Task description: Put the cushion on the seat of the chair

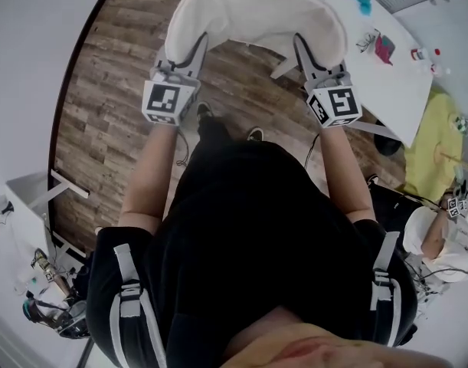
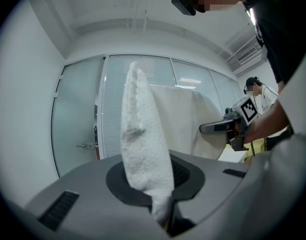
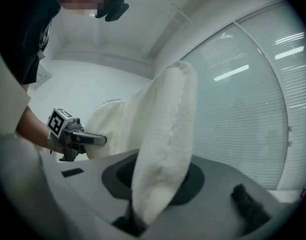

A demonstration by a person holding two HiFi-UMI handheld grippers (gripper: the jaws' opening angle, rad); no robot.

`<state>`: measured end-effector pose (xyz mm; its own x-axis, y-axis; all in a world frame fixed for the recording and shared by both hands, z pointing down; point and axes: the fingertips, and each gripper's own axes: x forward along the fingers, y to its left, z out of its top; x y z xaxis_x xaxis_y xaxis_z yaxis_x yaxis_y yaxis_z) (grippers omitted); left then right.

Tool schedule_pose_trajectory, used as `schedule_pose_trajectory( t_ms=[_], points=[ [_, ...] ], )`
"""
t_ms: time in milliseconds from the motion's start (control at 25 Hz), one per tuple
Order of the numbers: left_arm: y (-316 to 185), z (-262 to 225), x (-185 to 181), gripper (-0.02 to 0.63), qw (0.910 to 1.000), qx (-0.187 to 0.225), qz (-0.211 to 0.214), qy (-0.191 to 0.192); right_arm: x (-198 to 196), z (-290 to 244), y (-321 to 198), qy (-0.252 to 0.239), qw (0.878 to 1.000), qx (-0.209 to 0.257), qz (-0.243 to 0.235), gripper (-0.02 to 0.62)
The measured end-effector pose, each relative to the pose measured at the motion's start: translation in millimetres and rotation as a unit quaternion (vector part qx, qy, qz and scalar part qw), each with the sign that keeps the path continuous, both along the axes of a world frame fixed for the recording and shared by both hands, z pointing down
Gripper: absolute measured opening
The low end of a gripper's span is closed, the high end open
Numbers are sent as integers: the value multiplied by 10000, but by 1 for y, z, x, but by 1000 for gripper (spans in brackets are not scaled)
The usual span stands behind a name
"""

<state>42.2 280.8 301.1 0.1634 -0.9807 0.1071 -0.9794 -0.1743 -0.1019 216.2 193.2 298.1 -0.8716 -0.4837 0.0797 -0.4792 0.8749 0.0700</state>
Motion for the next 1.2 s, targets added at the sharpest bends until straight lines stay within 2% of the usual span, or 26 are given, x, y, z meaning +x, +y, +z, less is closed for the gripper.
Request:
schedule_pose_trajectory(
  t_ms=[720, 960, 1200],
  points=[
    [-66, 7, -165, 52, 9971, -71, 754, 82, -151, 5, -39, 168, 9968, -62, 775, 80],
    [-80, 9, -198, 52, 9960, -97, 879, 134, -182, 7, -46, 189, 9953, -78, 942, 81],
    [-102, 18, -207, 52, 9955, -148, 916, 171, -190, 13, -66, 270, 9947, -107, 986, 81]
  ],
)
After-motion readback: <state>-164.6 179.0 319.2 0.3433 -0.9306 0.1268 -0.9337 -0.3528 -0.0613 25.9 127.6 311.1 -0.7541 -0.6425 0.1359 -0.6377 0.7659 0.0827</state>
